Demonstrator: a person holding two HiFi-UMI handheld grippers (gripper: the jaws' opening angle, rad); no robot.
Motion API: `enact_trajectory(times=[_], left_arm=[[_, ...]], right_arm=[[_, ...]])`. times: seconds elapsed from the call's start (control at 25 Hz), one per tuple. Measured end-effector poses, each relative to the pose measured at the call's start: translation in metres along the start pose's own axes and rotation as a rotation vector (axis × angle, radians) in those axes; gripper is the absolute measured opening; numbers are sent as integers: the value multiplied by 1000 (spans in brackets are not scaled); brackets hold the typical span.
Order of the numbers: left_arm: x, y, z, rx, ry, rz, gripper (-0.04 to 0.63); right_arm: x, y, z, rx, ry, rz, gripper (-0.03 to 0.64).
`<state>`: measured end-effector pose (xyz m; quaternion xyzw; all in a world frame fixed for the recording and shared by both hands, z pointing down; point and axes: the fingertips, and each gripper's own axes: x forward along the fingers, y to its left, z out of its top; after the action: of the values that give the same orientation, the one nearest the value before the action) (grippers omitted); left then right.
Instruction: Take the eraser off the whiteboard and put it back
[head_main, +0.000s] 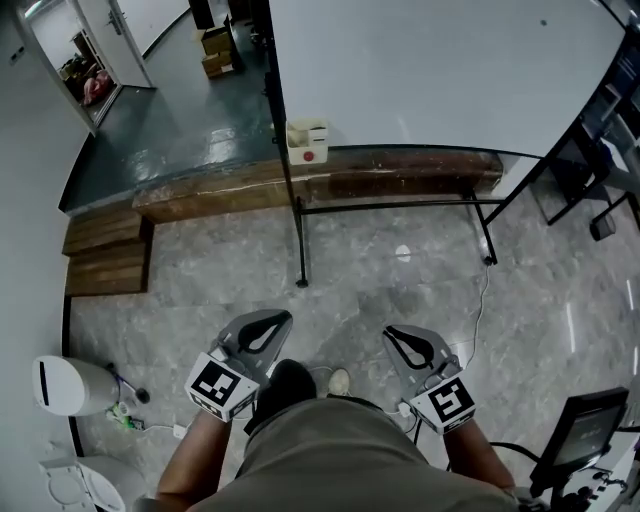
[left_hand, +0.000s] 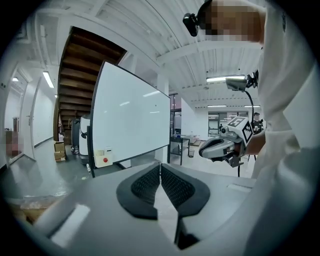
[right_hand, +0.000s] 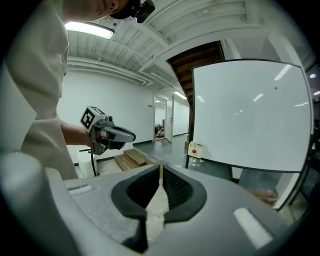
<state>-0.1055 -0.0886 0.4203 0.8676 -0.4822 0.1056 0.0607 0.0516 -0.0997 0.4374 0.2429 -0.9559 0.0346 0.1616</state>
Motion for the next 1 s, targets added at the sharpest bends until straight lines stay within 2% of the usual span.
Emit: enact_trajectory(times=[0.24, 0.44, 0.8, 1.0], left_arm=[[52, 56, 8, 70, 31, -29, 33], [108, 109, 19, 109, 18, -76, 58], [191, 218, 37, 184, 49, -185, 110], [239, 266, 37, 246, 88, -251, 135]], right_arm=[[7, -40, -2, 49, -6, -91, 12], [18, -81, -5, 55, 57, -204, 12], [89, -125, 34, 87, 29, -328, 12], [123, -142, 36, 106, 46, -391, 12]])
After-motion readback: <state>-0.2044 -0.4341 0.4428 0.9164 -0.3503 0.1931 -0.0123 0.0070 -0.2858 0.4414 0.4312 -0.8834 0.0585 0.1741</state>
